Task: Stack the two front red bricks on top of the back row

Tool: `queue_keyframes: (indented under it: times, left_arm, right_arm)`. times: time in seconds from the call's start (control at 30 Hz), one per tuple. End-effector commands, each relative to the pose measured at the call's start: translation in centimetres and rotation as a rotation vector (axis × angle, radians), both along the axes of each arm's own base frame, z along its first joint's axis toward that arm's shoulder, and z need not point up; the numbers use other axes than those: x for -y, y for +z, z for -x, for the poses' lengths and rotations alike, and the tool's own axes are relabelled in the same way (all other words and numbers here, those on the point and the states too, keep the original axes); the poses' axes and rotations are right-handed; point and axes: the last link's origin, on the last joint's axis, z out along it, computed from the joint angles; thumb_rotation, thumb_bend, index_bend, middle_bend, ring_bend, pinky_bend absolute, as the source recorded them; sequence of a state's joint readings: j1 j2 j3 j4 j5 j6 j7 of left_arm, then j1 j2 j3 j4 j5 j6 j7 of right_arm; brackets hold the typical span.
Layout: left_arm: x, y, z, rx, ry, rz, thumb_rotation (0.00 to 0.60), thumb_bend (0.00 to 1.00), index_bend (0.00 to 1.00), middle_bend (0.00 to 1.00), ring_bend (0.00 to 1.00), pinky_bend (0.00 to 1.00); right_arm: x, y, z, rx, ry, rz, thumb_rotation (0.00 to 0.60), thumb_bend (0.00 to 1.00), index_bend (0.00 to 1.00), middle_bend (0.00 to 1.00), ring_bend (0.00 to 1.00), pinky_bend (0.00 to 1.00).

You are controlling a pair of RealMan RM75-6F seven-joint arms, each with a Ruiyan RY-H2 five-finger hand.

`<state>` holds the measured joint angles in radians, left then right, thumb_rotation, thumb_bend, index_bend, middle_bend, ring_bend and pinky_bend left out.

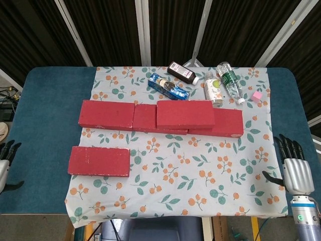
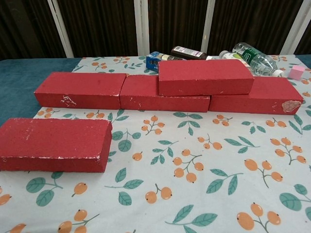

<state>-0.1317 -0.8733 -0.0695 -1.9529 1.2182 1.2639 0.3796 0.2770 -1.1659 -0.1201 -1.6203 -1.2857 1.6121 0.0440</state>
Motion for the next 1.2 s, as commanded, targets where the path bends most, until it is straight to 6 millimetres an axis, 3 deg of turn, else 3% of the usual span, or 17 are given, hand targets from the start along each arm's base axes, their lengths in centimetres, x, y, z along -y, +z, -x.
queue_keyframes:
  times: [0.03, 0.27, 0.5, 0.9, 1.2]
  left_arm:
    - [-3.8, -0.8, -2.3, -0.031, 0.012, 0.123, 0.600, 0.00, 0.00, 0.00, 0.00, 0.03]
    - [-7.3, -3.3, -5.6, -0.021, -0.008, 0.205, 0.600, 0.00, 0.00, 0.00, 0.00, 0.01]
    - [-8.8, -6.3, -8.2, -0.021, -0.008, 0.275, 0.600, 0.00, 0.00, 0.00, 0.00, 0.01]
    - [-8.6, -11.2, -10.9, -0.021, -0.023, 0.393, 0.600, 0.00, 0.00, 0.00, 0.00, 0.01]
    - [-8.7, -13.6, -11.9, -0.052, -0.047, 0.408, 0.600, 0.00, 0.00, 0.00, 0.00, 0.01]
  right_arm:
    - [0.0, 0.2, 0.3, 0.001, -0.007, 0.001, 0.600, 0.20, 0.04, 0.01, 0.04, 0.00]
    - [0.2, 0.2, 0.5, 0.001, -0.017, -0.012, 0.600, 0.20, 0.04, 0.01, 0.04, 0.00]
    - [0.4, -0.1, 0.6, 0.002, -0.026, -0.036, 0.600, 0.20, 0.04, 0.01, 0.04, 0.00]
    - [0.5, -0.2, 0.8, 0.025, -0.035, -0.049, 0.600, 0.20, 0.04, 0.01, 0.04, 0.00]
    - [0.6, 0.0, 0.7, 0.038, -0.032, -0.038, 0.600, 0.20, 0.04, 0.01, 0.04, 0.00]
